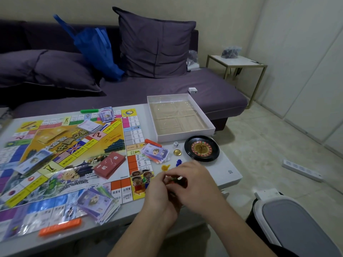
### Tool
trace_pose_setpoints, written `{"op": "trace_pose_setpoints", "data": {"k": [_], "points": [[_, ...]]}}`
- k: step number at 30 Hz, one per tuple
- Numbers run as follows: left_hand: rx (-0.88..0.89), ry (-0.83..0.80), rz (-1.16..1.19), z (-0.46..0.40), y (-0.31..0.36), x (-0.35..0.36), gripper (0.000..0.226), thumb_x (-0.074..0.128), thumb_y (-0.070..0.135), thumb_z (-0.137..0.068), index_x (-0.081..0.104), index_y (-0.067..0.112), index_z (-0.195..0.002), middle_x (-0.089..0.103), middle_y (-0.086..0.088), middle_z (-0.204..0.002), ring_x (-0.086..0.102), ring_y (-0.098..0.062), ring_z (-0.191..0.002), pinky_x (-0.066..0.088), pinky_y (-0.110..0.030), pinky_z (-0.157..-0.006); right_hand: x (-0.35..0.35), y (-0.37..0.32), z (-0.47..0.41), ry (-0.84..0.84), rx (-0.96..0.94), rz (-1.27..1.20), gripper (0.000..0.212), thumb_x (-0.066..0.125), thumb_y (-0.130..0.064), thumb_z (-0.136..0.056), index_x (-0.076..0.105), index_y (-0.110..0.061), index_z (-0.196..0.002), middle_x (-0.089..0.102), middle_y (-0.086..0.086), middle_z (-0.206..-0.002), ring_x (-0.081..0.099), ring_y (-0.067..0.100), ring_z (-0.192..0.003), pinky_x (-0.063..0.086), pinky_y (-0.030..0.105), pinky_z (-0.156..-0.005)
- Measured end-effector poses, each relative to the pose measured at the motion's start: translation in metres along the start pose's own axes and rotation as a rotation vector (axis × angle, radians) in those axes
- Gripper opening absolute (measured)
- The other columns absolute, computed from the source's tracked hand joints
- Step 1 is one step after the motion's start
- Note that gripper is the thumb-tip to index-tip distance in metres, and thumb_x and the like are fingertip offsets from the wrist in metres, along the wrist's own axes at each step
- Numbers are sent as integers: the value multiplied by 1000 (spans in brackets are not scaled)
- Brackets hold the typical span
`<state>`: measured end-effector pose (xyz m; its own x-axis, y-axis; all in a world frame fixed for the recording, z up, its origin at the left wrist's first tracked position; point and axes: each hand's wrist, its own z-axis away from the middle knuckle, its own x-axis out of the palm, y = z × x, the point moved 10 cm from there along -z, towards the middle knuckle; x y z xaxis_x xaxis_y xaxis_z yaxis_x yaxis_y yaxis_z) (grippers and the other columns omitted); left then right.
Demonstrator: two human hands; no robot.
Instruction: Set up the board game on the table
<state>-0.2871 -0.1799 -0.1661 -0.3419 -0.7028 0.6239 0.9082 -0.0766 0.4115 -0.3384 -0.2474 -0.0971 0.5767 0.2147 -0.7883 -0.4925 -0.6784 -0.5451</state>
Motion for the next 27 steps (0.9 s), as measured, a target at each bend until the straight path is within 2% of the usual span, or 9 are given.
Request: {"op": "trace_pose_setpoints", "data": {"k": [2,4,6,8,12,17,20,23,27], "points": [[17,35,3,-1,2,-2,31,51,23,-106,70,1,-117,77,-21,-111,72,-34,-108,56,-44,-98,-5,6,-2,34,46,-108,27,74,-42,-88,76,-34,-114,65,-20,-110,53,0,-109,47,20,-96],[33,45,-32,-3,5,-3,28,52,22,-105,70,0,-103,74,-17,-89,69,-26,-82,59,-35,-74,-21,17,-6,145,129,-235,12,69,-35,-97,75,-29,-105,64,-17,-107,58,0,-103,44,11,-84],[29,65,-57,-4,5,-8,28,51,24,-105,67,4,-94,65,-9,-72,58,-16,-58,51,-24,-48,-32,31,-12,240,185,-219,13,62,-28,-103,74,-25,-104,64,-14,-106,59,1,-99,44,12,-81],[25,94,-77,-5,3,-13,28,50,25,-106,66,6,-95,62,-7,-69,52,-14,-52,45,-22,-42,-25,45,-23,190,210,-90,19,61,-28,-102,72,-29,-118,59,-14,-116,57,4,-101,48,22,-86],[26,95,-93,-8,1,-16,30,49,27,-107,67,3,-103,64,-10,-72,54,-17,-55,47,-26,-45,13,65,-35,-86,295,136,36,63,-41,-101,59,-45,-136,47,-13,-124,59,14,-99,52,34,-81],[2,60,-44,-10,-1,-16,36,47,30,-108,65,-1,-113,65,-14,-77,57,-19,-59,50,-29,-52,17,70,-43,-17,289,133,12,64,-23,-101,75,-25,-100,54,-4,-101,58,19,-89,47,32,-71],[-16,51,-27,-9,-3,-12,39,48,31,-108,65,-2,-118,68,-16,-82,61,-21,-63,53,-31,-54,-3,64,-42,98,249,48,9,67,-18,-99,75,-19,-96,59,-4,-99,59,17,-89,48,28,-73],[-29,47,-29,-11,-6,-7,41,49,31,-107,66,-4,-120,69,-19,-83,64,-25,-68,58,-34,-56,-33,37,-37,197,133,-59,4,75,-18,-93,76,-21,-93,65,-10,-93,58,8,-85,41,12,-73],[-37,-19,10,-5,-9,7,33,45,25,-108,67,3,-121,77,-22,-102,72,-34,-100,58,-46,-88,-28,-4,-22,32,-44,-93,11,76,-20,-89,78,-27,-97,65,-15,-98,60,3,-92,49,16,-81]]}}
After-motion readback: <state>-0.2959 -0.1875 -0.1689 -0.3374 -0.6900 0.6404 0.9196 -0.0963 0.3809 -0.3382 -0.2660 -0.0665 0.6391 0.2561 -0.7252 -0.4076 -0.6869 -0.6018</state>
